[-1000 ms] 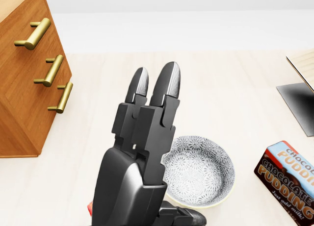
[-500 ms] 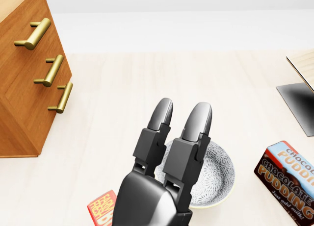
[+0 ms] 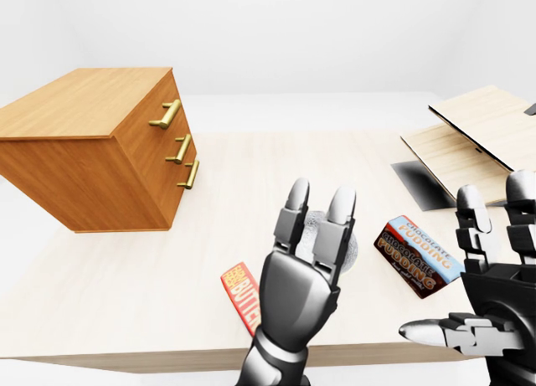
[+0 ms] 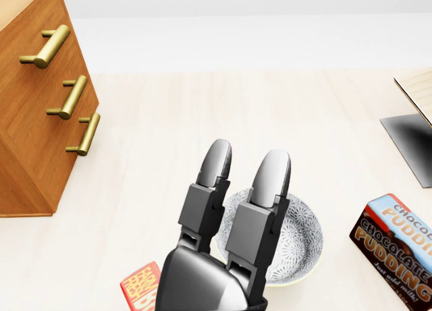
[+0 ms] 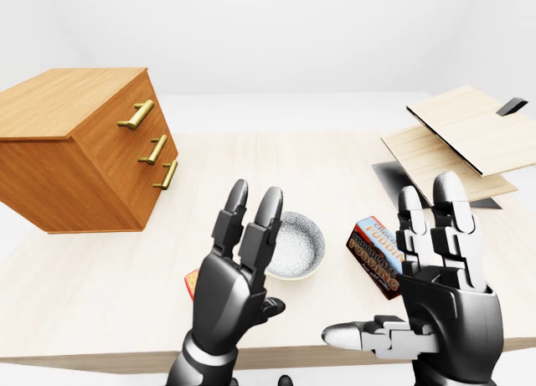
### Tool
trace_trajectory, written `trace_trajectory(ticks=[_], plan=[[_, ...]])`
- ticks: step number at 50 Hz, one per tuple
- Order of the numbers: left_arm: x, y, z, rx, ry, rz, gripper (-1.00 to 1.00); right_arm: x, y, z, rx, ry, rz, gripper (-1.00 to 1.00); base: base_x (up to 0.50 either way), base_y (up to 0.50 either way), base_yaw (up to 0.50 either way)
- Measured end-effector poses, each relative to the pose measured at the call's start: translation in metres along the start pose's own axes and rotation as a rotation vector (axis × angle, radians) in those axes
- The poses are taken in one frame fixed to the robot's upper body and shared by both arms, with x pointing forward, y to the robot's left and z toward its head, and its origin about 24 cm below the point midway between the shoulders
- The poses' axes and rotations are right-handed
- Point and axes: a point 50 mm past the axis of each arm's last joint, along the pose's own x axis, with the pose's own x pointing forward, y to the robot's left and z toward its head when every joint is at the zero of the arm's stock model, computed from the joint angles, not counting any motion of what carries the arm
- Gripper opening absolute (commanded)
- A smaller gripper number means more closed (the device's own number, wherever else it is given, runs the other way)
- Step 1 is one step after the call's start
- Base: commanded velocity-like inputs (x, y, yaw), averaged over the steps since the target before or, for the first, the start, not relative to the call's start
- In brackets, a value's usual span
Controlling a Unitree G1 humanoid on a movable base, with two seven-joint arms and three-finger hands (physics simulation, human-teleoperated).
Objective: Close the top drawer of the cabinet and put the bowl on top of it.
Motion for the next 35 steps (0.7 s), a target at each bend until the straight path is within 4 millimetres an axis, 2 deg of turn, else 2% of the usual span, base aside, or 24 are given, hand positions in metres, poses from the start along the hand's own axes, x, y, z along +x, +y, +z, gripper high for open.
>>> trace_trajectory(ticks=[19, 35], plan=[[-0.004, -0.009, 0.003, 0.042, -0.019, 0.017, 1.00, -0.001, 0.000, 0.001, 0.001, -0.003, 0.002, 1.00, 0.00, 0.00, 0.00], [-0.001, -0.024, -0.004, 0.098, -0.010, -0.018, 1.00, -0.002, 0.000, 0.002, 0.001, -0.007, 0.004, 1.00, 0.00, 0.00, 0.00]])
